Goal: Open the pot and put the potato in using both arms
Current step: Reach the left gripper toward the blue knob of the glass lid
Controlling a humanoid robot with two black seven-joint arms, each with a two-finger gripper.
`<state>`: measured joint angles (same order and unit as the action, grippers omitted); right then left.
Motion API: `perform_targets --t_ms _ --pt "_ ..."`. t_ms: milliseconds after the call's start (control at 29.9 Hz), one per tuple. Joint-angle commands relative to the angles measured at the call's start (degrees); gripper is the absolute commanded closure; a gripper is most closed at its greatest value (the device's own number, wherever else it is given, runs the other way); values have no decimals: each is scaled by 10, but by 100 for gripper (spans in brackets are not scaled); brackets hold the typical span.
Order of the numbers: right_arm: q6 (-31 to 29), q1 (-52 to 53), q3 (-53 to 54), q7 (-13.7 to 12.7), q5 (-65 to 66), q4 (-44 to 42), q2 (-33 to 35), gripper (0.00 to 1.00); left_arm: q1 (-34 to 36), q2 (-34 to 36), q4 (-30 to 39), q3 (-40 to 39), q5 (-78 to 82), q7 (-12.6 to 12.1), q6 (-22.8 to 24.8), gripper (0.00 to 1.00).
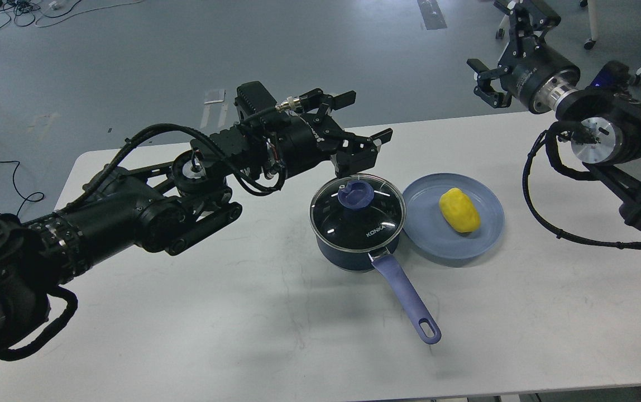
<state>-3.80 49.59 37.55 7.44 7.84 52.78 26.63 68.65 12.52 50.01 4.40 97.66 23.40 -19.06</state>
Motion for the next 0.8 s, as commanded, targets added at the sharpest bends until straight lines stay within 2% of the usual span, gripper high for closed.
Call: perform_targets --t_ms 0,134,502,770 --pt "0 3 -20 -7 2 0 6 0 0 -2 0 39 20 -2 -4 1" --pt "0 4 -20 -8 1 -2 12 0 -16 -7 0 62 36 -2 -25 1" --pt "0 5 -24 -14 1 -4 18 0 -69 -7 -4 58 36 -3 -26 1" --pt "0 6 -24 -14 2 -3 18 0 -78 -2 -7 60 33 -2 -27 1"
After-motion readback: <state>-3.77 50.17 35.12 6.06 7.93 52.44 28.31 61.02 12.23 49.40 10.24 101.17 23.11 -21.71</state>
